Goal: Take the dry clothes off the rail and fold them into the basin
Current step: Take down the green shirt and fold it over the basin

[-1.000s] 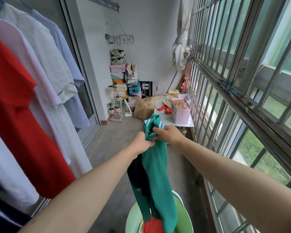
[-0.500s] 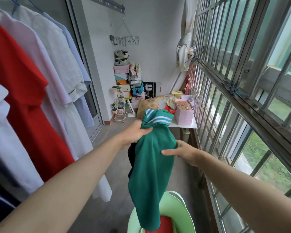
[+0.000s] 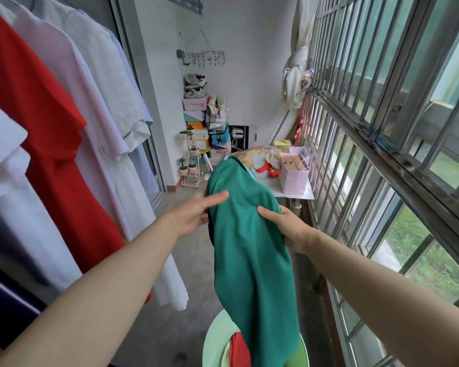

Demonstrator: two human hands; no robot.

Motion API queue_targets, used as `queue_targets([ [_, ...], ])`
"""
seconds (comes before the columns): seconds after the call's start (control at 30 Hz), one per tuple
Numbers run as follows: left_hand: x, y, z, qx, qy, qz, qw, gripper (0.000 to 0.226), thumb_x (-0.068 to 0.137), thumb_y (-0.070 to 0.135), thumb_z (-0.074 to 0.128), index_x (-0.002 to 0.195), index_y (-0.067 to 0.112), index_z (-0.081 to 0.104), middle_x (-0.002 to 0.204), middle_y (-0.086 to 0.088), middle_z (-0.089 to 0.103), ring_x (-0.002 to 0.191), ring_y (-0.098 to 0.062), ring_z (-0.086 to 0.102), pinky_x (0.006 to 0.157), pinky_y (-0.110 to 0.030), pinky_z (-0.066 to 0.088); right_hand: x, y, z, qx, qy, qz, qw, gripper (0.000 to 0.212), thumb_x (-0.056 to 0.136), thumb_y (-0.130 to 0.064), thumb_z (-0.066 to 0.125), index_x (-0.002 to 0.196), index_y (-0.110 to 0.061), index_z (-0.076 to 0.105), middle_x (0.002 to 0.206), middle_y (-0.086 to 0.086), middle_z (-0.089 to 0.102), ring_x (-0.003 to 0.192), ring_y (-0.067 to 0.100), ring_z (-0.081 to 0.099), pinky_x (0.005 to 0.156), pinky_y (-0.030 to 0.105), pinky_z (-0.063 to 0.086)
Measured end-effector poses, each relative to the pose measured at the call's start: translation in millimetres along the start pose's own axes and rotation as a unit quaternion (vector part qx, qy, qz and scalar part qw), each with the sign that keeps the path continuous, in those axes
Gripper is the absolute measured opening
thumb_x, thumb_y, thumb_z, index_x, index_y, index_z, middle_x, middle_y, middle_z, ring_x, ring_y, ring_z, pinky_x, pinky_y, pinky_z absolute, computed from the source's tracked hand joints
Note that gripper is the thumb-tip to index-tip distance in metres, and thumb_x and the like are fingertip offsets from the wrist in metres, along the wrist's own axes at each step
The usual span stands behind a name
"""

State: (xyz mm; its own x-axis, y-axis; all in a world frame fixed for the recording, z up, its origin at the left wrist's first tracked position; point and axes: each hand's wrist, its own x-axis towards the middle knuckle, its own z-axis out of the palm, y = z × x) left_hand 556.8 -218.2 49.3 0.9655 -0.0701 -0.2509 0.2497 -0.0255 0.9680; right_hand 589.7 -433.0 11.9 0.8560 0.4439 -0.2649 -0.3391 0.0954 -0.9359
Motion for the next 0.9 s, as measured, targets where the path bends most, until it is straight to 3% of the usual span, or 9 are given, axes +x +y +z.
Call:
queue_targets([
  [0.1, 6, -32, 4, 0.051, -0.010, -0.073, 0.996, 0.048, 0.067, 0.031, 0.079, 0.110, 0.021, 0.062, 0.107, 0.005, 0.070, 0.100, -0.015, 0.062, 0.093, -0.032, 0.041, 0, -8, 3, 0.005, 0.016, -0.001, 1.000, 0.026, 0.094, -0.023, 0.057, 0.115, -0.010, 0.063, 0.111, 0.010, 0.069, 0.096, 0.024, 0.067, 0.082, 0.033, 0.055],
  [0.23, 13, -40, 11, 0.011, 0.003, -0.083, 0.996, 0.014, 0.090, 0.010, 0.059, 0.102, 0.016, 0.062, 0.093, -0.003, 0.068, 0.076, -0.016, 0.062, 0.066, -0.027, 0.046, 0, -11, -2, -0.054, 0.097, 0.001, 0.994, 0.026, 0.093, -0.031, 0.059, 0.108, -0.010, 0.064, 0.108, 0.009, 0.070, 0.091, 0.022, 0.067, 0.081, 0.032, 0.054],
  [0.33, 20, -40, 9, -0.024, 0.038, -0.033, 0.998, 0.017, 0.094, 0.005, 0.052, 0.109, 0.009, 0.060, 0.100, -0.008, 0.067, 0.085, -0.019, 0.064, 0.077, -0.031, 0.052, 5, -6, -12, -0.091, 0.152, 0.001, 0.984, 0.031, 0.092, -0.031, 0.060, 0.111, -0.006, 0.064, 0.109, 0.011, 0.069, 0.096, 0.025, 0.066, 0.090, 0.036, 0.052],
  [0.43, 29, -45, 6, 0.031, 0.142, -0.009, 0.989, 0.008, 0.092, 0.009, 0.056, 0.098, 0.013, 0.055, 0.114, -0.015, 0.062, 0.096, -0.027, 0.063, 0.088, -0.042, 0.052, 8, -2, -12, -0.072, 0.136, 0.016, 0.988, 0.030, 0.094, -0.022, 0.058, 0.117, -0.003, 0.061, 0.111, 0.011, 0.069, 0.100, 0.026, 0.066, 0.098, 0.043, 0.049],
  [0.5, 33, -48, 3, 0.082, 0.195, 0.011, 0.977, 0.024, 0.090, 0.012, 0.059, 0.113, 0.016, 0.051, 0.125, -0.008, 0.054, 0.107, -0.029, 0.058, 0.094, -0.044, 0.049, 9, -2, -11, -0.065, 0.128, 0.018, 0.989, 0.035, 0.094, -0.015, 0.057, 0.127, -0.006, 0.055, 0.121, 0.010, 0.064, 0.107, 0.027, 0.063, 0.100, 0.047, 0.047],
  [0.6, 33, -46, 2, 0.107, 0.173, 0.038, 0.978, 0.042, 0.092, 0.010, 0.052, 0.125, 0.037, 0.051, 0.133, 0.001, 0.048, 0.111, -0.028, 0.057, 0.095, -0.044, 0.049, 10, -3, -11, -0.074, 0.162, -0.009, 0.984, 0.062, 0.092, -0.006, 0.058, 0.146, -0.025, 0.033, 0.146, 0.002, 0.041, 0.119, 0.028, 0.054, 0.100, 0.050, 0.046],
  [0.7, 30, -41, 4, 0.136, 0.125, 0.038, 0.982, 0.041, 0.096, 0.000, 0.040, 0.096, 0.031, 0.068, 0.117, -0.010, 0.064, 0.091, -0.025, 0.063, 0.078, -0.030, 0.053, 8, -5, -9, -0.133, 0.133, -0.034, 0.982, 0.050, 0.097, 0.001, 0.044, 0.139, -0.025, 0.045, 0.145, 0.005, 0.043, 0.118, 0.025, 0.053, 0.105, 0.040, 0.044],
  [0.8, 25, -33, 4, 0.164, 0.109, 0.012, 0.980, 0.044, 0.095, -0.004, 0.034, 0.100, 0.020, 0.070, 0.103, -0.006, 0.066, 0.070, -0.015, 0.058, 0.053, -0.017, 0.045, 4, -6, -2, -0.206, 0.077, 0.002, 0.976, 0.038, 0.096, 0.002, 0.042, 0.130, -0.008, 0.056, 0.134, 0.012, 0.055, 0.116, 0.025, 0.055, 0.107, 0.032, 0.040],
  [0.9, 25, -33, -2, 0.162, 0.100, -0.027, 0.981, 0.039, 0.088, -0.006, 0.042, 0.108, 0.014, 0.068, 0.106, -0.007, 0.067, 0.079, -0.014, 0.060, 0.067, -0.023, 0.049, 4, -4, 0, -0.384, 0.013, 0.019, 0.923, 0.068, 0.082, -0.008, 0.069, 0.143, -0.009, 0.039, 0.141, 0.008, 0.048, 0.126, 0.024, 0.049, 0.110, 0.033, 0.036],
])
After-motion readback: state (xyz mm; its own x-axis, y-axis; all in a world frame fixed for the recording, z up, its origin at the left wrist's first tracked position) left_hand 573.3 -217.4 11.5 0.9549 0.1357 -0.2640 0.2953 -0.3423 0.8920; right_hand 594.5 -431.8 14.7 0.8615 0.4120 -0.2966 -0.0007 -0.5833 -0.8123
